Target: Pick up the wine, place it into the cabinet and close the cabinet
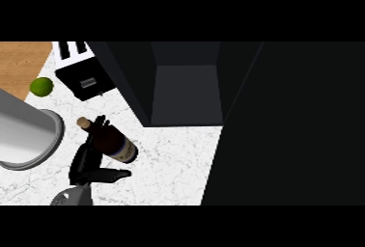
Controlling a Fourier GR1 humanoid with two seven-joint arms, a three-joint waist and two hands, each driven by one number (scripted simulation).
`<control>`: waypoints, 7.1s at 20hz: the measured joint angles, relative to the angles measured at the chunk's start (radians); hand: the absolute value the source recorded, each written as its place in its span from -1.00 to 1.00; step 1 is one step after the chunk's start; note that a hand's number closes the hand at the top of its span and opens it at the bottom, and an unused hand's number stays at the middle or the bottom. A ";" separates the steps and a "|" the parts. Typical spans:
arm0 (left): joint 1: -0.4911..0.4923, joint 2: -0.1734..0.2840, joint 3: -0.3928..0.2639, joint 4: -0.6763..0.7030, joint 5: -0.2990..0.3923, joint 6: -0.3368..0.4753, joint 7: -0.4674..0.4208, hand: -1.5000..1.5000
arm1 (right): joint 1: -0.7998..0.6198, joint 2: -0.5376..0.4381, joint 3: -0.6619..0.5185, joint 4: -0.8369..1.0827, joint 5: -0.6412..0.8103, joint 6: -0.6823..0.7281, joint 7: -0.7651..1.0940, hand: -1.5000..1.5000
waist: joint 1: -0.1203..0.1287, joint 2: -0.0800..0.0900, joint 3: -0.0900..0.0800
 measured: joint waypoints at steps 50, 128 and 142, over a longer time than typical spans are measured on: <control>0.141 -0.067 -0.336 -0.474 0.043 0.054 0.137 1.00 | 0.130 -0.139 0.044 -0.002 -0.015 -0.078 -0.195 -1.00 | 0.005 -0.003 0.001; -0.916 -0.028 -0.244 0.672 0.144 0.649 0.041 -1.00 | 0.347 -0.208 0.036 0.017 -0.118 0.036 -0.574 -1.00 | -0.108 0.039 0.000; -0.996 0.001 -0.206 0.772 0.138 0.650 -0.021 -1.00 | 0.366 -0.219 0.036 0.018 -0.128 0.068 -0.620 -1.00 | -0.117 0.045 -0.001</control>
